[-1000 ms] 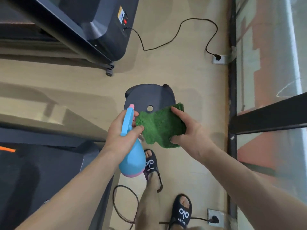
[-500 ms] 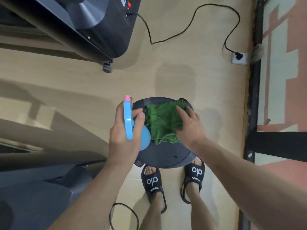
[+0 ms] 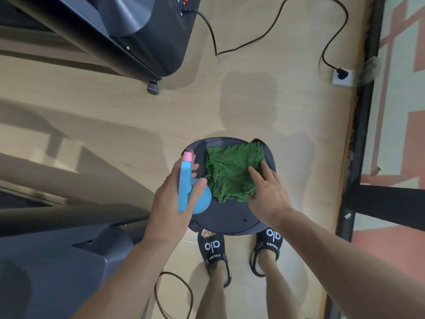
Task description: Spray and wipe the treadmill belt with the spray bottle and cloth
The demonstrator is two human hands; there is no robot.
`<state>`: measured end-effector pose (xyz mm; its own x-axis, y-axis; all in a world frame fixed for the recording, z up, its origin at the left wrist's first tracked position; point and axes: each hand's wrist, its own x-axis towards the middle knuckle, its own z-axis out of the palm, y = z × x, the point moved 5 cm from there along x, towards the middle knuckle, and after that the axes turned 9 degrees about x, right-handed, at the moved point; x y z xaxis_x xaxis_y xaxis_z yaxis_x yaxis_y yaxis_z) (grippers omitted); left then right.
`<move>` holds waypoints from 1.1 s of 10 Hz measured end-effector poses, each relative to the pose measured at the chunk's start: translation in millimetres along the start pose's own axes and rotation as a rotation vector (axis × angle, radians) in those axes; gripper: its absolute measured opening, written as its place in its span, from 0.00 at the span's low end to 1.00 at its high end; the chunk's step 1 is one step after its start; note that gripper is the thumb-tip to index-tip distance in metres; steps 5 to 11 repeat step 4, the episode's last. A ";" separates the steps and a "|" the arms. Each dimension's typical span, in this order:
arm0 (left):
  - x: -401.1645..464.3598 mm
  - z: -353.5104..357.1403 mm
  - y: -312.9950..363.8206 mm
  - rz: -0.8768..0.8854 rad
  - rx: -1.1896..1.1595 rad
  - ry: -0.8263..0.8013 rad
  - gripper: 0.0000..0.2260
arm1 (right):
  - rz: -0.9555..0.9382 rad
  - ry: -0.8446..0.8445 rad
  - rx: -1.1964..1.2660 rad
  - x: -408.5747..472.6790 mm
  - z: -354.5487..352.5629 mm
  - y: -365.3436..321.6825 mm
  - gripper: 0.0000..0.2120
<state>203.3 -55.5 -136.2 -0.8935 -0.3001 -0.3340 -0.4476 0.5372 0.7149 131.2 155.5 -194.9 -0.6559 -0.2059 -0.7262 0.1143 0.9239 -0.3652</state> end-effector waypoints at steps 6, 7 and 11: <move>-29.9 5.5 -6.4 0.055 0.154 -0.189 0.45 | 0.081 0.092 0.315 -42.0 -22.1 10.6 0.32; -29.9 5.5 -6.4 0.055 0.154 -0.189 0.45 | 0.081 0.092 0.315 -42.0 -22.1 10.6 0.32; -29.9 5.5 -6.4 0.055 0.154 -0.189 0.45 | 0.081 0.092 0.315 -42.0 -22.1 10.6 0.32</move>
